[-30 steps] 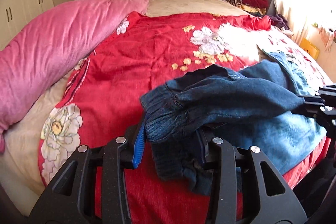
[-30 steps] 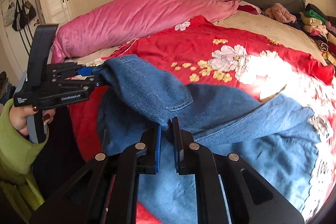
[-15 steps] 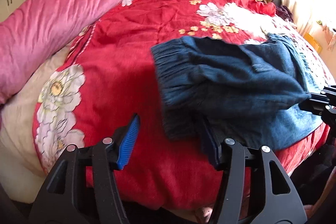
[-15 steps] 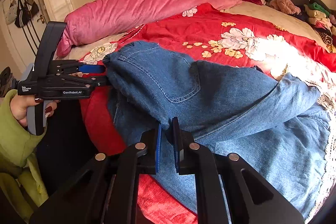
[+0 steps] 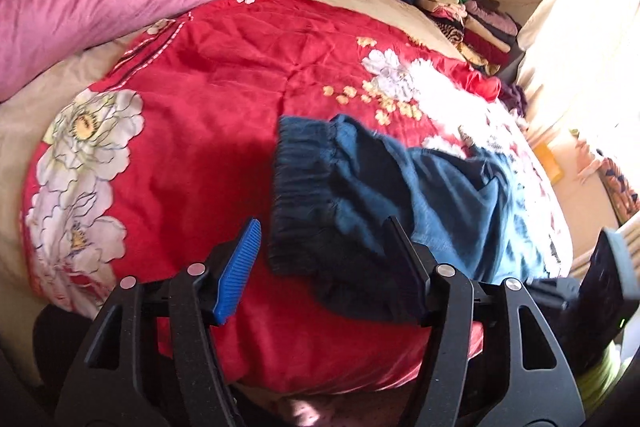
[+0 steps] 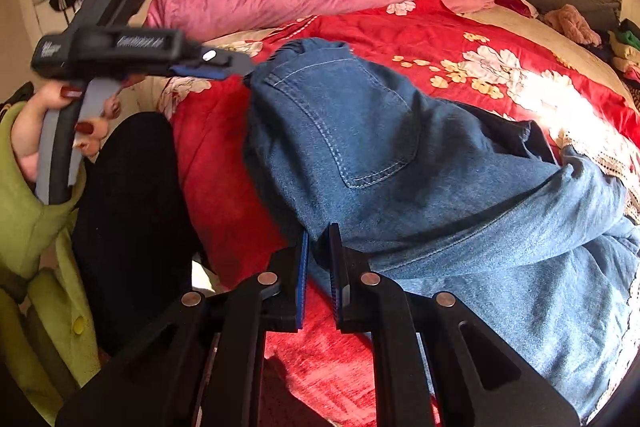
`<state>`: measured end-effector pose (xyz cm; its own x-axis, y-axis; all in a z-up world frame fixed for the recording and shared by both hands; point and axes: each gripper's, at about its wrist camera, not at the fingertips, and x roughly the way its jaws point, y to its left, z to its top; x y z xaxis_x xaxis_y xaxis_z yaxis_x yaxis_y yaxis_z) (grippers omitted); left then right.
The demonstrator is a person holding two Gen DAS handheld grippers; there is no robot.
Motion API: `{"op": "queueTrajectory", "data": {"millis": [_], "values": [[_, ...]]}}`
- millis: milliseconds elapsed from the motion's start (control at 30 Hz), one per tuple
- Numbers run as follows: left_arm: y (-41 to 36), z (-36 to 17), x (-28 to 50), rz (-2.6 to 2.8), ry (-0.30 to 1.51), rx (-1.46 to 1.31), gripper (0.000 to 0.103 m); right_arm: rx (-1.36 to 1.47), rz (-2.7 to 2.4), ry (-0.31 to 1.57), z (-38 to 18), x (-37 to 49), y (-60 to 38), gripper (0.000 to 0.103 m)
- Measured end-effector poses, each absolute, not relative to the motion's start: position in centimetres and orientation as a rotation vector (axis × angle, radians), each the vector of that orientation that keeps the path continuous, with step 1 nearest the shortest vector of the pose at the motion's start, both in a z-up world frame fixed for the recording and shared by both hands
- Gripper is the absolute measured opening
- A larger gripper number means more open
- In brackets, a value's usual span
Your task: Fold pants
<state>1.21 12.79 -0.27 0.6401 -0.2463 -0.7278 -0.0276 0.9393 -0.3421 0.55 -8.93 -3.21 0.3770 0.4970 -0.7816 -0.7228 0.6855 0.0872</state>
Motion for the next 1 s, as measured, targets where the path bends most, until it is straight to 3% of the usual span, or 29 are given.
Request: {"op": "queueTrajectory", "data": {"millis": [133, 200, 300, 367, 433, 567, 667, 767, 1000], "values": [[10.0, 0.7, 2.0, -0.078, 0.823, -0.179, 0.053, -0.306, 0.8, 0.92, -4.2, 0.5, -8.3, 0.009], [8.6, -1.2, 3.0, -0.007, 0.887, -0.037, 0.045, -0.299, 0.81, 0.946, -4.6, 0.5, -8.4, 0.012], [8.5, -3.5, 3.0, 0.02, 0.939, -0.009, 0.043, -0.258, 0.866, 0.963, -4.1, 0.2, -8.8, 0.013], [8.2, -3.6, 2.4, 0.027, 0.912, 0.036, 0.044, -0.222, 0.852, 0.902, -2.8, 0.2, -9.7, 0.044], [8.1, -3.7, 2.2, 0.027, 0.906, 0.049, 0.044, -0.181, 0.8, 0.85, -1.7, 0.7, -10.7, 0.052], [8.2, -4.0, 2.2, 0.025, 0.902, 0.041, 0.044, -0.122, 0.703, 0.849, -1.9, 2.0, -11.5, 0.053], [8.0, -4.0, 2.0, 0.033, 0.891, 0.061, 0.044, -0.137, 0.661, 0.922, -3.8, 2.5, -11.2, 0.063], [8.1, -3.7, 1.7, 0.028, 0.884, 0.055, 0.044, -0.157, 0.626, 1.024, -5.9, 3.3, -10.8, 0.064], [8.4, -2.6, 1.0, 0.031, 0.862, 0.024, 0.045, -0.132, 0.639, 1.005, -5.5, 2.9, -11.3, 0.068]]}}
